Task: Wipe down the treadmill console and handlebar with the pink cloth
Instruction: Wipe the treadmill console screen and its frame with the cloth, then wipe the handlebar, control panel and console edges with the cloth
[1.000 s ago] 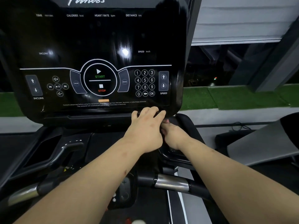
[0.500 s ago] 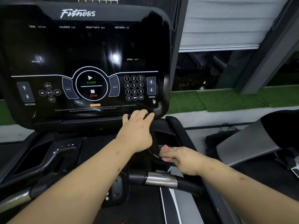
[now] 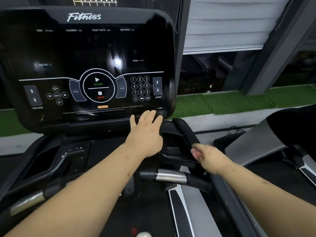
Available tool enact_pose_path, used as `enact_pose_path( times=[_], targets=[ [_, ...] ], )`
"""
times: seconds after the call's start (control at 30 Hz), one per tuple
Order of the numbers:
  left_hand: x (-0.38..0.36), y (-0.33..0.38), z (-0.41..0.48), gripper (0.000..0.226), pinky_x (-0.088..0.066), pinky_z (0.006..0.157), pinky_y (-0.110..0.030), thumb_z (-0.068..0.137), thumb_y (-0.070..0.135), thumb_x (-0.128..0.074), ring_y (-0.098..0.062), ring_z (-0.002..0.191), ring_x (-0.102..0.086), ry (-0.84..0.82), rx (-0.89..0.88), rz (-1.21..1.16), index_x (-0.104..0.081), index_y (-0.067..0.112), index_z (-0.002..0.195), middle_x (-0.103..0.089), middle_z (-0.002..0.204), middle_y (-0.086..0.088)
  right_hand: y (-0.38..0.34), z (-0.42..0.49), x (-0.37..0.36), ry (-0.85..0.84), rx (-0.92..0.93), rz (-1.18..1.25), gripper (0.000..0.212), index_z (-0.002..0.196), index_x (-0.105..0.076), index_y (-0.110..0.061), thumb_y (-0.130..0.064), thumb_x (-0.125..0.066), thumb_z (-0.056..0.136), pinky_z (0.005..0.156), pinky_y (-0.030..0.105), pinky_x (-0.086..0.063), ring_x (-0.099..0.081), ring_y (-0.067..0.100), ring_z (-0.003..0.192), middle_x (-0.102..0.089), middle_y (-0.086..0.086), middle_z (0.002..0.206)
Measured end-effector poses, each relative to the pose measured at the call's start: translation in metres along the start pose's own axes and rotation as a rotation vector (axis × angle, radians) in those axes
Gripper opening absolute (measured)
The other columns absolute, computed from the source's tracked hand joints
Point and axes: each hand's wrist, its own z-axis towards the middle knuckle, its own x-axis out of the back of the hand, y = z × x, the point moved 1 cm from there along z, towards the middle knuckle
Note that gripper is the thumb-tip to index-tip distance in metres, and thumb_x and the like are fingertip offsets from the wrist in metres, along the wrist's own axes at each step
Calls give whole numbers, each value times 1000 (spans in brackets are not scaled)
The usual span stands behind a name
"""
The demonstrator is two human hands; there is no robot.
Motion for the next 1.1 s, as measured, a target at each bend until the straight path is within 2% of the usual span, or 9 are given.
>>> enact_pose_path(
  times=[0.07, 0.17, 0.33, 0.53, 0.7, 0.83, 0.93, 1.0, 1.1],
  targets=[
    [1, 4, -9, 67, 0, 124, -61, 98, 27, -46, -20, 156, 1, 11, -33, -2, -21, 22, 160, -9, 169, -2, 4, -16, -12, -56, -62, 74, 37, 139, -59, -29, -27, -52, 102, 109, 31, -44, -60, 18, 121, -64, -3, 130],
    [-3, 10, -23, 62, -2, 124, -61, 101, 32, -44, -21, 155, -4, 23, -76, -5, -25, 21, 159, -14, 167, -4, 2, -45, -29, -91, -196, 340, 22, 119, -68, -35, -36, -56, 102, 78, 26, -56, -70, 14, 88, -71, -5, 108],
    [-6, 14, -51, 55, -12, 122, -61, 102, 38, -41, -25, 147, -26, -4, -100, 43, -35, 21, 153, -31, 159, -3, -17, -85, -38, 115, -281, 625, 16, 113, -69, -29, -32, -57, 104, 57, 12, -50, -70, 13, 80, -74, 2, 99],
    [-10, 1, -93, 44, -33, 109, -52, 100, 42, -40, -28, 127, -47, -184, -87, 148, -54, 22, 137, -53, 136, -3, -50, -108, -62, 305, -208, 489, 26, 127, -67, -25, -23, -56, 104, 94, 22, -40, -56, 15, 118, -60, -6, 123],
    [-12, -20, -111, 38, -40, 99, -44, 99, 41, -39, -25, 115, -52, -222, -90, 203, -61, 23, 126, -59, 125, -2, -81, -115, -69, 369, -271, 565, 46, 149, -48, -27, -36, -53, 104, 105, 22, -33, -50, 9, 120, -50, -9, 132],
    [-11, -25, -113, 35, -39, 97, -43, 99, 36, -40, -24, 113, -52, -217, -97, 195, -60, 24, 125, -58, 123, -1, -114, -111, -70, 329, -118, 501, 51, 150, -46, -30, -45, -52, 102, 116, 30, -35, -45, 6, 132, -48, -14, 143],
    [-11, -25, -114, 36, -38, 98, -44, 100, 35, -40, -25, 117, -51, -225, -101, 192, -58, 24, 129, -57, 127, -2, -129, -107, -76, 261, 16, 400, 49, 151, -45, -29, -22, -53, 103, 125, 33, -23, -27, 4, 149, -39, -13, 157],
    [-10, -25, -114, 36, -39, 99, -45, 100, 35, -40, -25, 118, -51, -228, -106, 188, -58, 24, 130, -57, 127, -2, -124, -106, -77, 239, 55, 335, 51, 150, -45, -32, -15, -51, 103, 125, 30, -21, -27, 2, 148, -39, -16, 155],
    [-10, -26, -114, 35, -39, 97, -45, 100, 35, -40, -24, 115, -51, -233, -113, 179, -58, 24, 128, -57, 124, -1, -85, -108, -79, 216, -30, 271, 59, 127, -50, -52, -5, -57, 93, 114, 40, -43, -51, 5, 126, -52, -22, 131]
  ],
)
